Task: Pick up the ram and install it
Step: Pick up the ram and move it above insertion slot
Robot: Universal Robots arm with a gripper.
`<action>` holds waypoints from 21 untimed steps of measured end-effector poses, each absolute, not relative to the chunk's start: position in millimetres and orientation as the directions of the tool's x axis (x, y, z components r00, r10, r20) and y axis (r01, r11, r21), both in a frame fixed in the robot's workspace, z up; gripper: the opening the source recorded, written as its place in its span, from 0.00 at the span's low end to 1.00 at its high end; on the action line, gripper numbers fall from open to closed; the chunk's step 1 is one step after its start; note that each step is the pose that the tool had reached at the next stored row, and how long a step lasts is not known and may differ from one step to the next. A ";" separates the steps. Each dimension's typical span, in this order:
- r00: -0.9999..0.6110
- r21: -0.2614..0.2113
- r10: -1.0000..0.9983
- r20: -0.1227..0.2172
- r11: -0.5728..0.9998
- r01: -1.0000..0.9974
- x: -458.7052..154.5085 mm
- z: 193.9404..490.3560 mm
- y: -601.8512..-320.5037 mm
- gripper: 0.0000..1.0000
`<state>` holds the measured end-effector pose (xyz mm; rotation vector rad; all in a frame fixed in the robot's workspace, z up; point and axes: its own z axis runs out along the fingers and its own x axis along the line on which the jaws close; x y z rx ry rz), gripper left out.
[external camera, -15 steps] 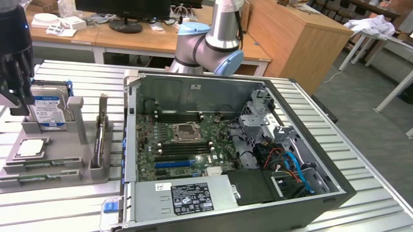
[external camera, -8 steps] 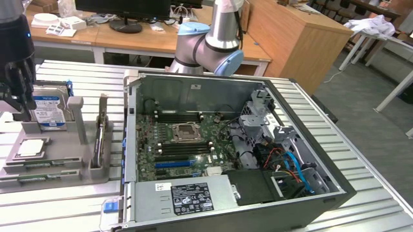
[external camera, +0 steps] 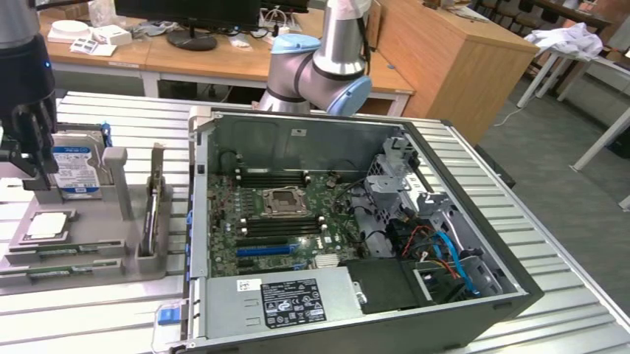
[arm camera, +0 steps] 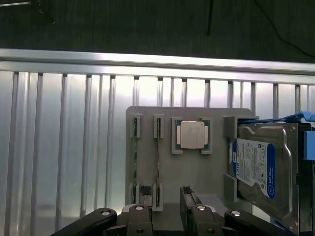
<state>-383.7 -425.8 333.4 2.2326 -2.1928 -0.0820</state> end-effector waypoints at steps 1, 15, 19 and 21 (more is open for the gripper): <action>0.017 0.044 -0.999 -0.030 -0.019 -0.999 -383.7 332.0 -425.8 0.36; 0.017 0.044 -0.999 -0.033 -0.019 -0.999 -383.6 315.1 -426.1 0.36; 0.017 0.044 -0.999 -0.033 -0.019 -0.999 -383.7 309.1 -426.6 0.36; 0.017 0.044 -0.999 -0.033 -0.019 -0.999 -383.6 305.9 -426.8 0.36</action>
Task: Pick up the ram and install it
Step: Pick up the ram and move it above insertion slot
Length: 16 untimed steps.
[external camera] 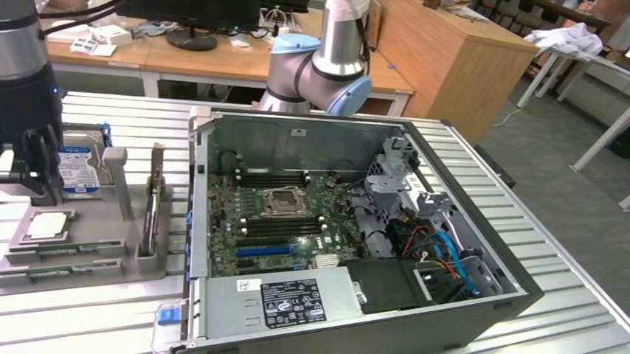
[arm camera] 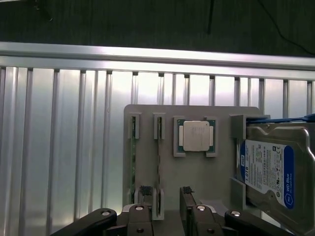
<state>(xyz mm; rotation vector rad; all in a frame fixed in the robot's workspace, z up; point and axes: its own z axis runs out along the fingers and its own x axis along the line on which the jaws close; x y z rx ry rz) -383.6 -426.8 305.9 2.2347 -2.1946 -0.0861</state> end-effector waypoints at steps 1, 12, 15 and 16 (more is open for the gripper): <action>0.017 0.044 -0.999 -0.033 -0.019 -0.999 -383.7 304.4 -426.8 0.36; 0.017 0.044 -0.999 -0.034 -0.019 -0.999 -383.7 288.3 -427.6 0.36; 0.017 0.044 -0.999 -0.034 -0.019 -0.999 -383.7 285.1 -427.7 0.36; 0.017 0.044 -0.999 -0.034 -0.019 -0.999 -383.7 284.1 -427.8 0.36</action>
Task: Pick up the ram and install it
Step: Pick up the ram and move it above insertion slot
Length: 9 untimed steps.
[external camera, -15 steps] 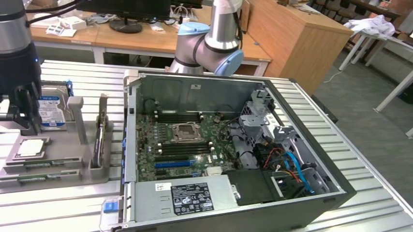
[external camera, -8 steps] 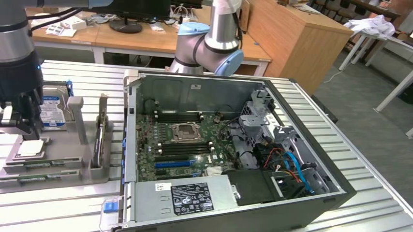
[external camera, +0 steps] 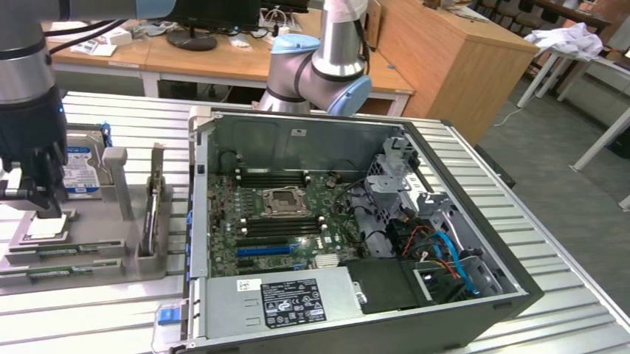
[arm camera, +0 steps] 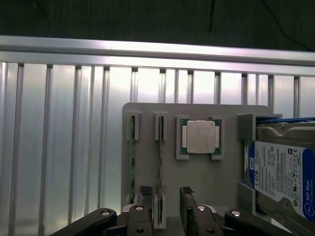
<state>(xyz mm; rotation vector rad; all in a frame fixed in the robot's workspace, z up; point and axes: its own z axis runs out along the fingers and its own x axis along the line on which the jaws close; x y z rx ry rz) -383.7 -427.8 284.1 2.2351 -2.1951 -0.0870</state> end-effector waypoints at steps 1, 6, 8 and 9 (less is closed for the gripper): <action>0.017 0.044 -0.999 -0.034 -0.019 -0.999 -383.7 283.2 -427.8 0.36; 0.017 0.044 -0.999 -0.034 -0.019 -0.999 -383.7 278.3 -427.9 0.36; 0.017 0.044 -0.999 -0.034 -0.019 -0.999 -383.7 275.9 -428.0 0.36; 0.017 0.044 -0.999 -0.034 -0.019 -0.999 -383.7 274.7 -428.0 0.36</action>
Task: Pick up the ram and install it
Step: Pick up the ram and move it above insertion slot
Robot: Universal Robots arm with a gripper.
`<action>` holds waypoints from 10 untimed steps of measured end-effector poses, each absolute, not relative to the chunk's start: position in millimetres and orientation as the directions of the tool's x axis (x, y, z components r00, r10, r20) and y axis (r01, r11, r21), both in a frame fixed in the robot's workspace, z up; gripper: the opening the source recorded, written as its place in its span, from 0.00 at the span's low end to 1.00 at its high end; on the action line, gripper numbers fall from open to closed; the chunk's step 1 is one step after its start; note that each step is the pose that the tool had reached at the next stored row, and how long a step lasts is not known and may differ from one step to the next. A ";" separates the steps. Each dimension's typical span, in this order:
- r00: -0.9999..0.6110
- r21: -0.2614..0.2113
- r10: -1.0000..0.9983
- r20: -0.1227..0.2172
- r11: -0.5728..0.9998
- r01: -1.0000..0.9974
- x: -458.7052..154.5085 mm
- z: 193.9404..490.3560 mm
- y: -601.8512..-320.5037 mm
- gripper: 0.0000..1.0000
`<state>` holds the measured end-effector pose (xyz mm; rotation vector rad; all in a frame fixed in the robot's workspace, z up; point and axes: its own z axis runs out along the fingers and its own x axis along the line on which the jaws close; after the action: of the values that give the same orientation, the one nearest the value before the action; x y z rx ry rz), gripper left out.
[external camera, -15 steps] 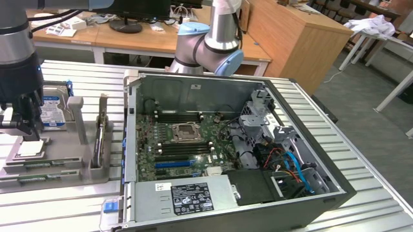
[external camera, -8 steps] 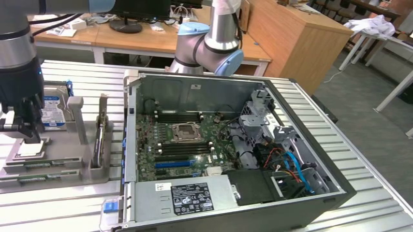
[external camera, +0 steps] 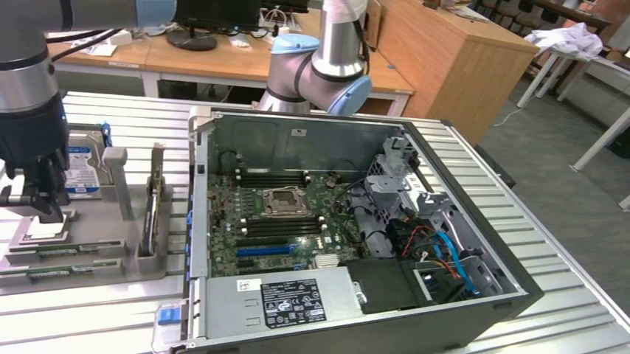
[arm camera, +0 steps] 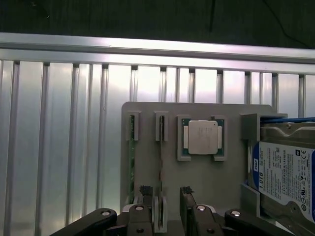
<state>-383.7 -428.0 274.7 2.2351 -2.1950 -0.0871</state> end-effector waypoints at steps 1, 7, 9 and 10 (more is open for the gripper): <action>0.017 0.044 -0.999 -0.034 -0.019 -0.999 -383.6 273.4 -428.0 0.36; 0.017 0.044 -0.999 -0.034 -0.019 -0.999 -383.7 265.9 -428.1 0.36; 0.017 0.044 -0.999 -0.034 -0.019 -0.999 -383.7 264.1 -428.1 0.36; 0.017 0.045 -0.999 -0.034 -0.019 -0.999 -383.7 263.3 -428.2 0.36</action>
<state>-383.7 -428.2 263.3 2.2350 -2.1949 -0.0871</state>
